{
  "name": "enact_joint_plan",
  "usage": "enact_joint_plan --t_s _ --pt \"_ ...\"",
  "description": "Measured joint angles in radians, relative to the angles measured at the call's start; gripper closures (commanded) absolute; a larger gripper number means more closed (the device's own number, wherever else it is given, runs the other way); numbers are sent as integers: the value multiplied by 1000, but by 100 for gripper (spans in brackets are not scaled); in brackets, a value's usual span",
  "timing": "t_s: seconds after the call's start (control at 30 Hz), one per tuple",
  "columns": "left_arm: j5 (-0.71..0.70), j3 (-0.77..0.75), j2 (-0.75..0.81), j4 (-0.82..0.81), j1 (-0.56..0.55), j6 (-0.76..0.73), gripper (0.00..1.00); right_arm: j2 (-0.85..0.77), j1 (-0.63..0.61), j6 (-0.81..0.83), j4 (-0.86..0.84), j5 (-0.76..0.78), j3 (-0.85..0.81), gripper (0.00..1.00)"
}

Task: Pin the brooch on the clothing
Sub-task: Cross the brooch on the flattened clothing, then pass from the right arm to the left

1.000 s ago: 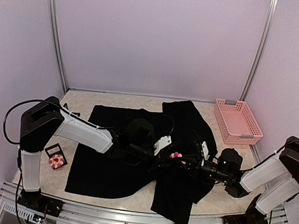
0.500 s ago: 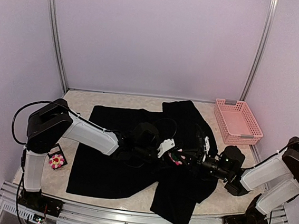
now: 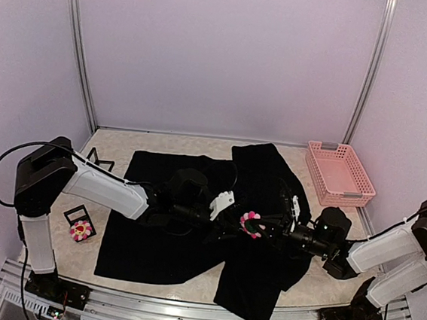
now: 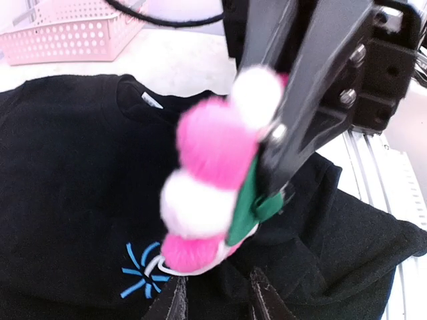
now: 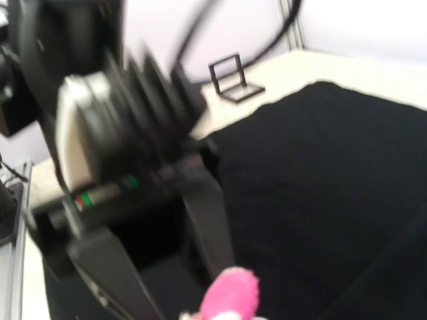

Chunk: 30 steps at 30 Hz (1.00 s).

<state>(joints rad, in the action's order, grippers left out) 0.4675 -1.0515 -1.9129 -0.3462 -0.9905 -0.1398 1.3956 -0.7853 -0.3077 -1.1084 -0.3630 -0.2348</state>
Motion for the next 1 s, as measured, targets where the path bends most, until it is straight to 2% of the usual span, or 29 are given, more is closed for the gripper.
enact_joint_plan --t_s 0.43,0.77,0.9,1.0 --pt "-19 -2 -10 1 -23 -101 66 55 45 -28 130 42 -47 100" --pt "-109 -109 -126 87 -45 -173 65 140 85 -53 283 117 -111 100" --pt "-141 -137 -156 110 -45 -182 69 155 85 -54 309 110 -118 100" --pt "-163 -152 -168 127 -45 -182 80 159 85 -59 311 95 -118 100"
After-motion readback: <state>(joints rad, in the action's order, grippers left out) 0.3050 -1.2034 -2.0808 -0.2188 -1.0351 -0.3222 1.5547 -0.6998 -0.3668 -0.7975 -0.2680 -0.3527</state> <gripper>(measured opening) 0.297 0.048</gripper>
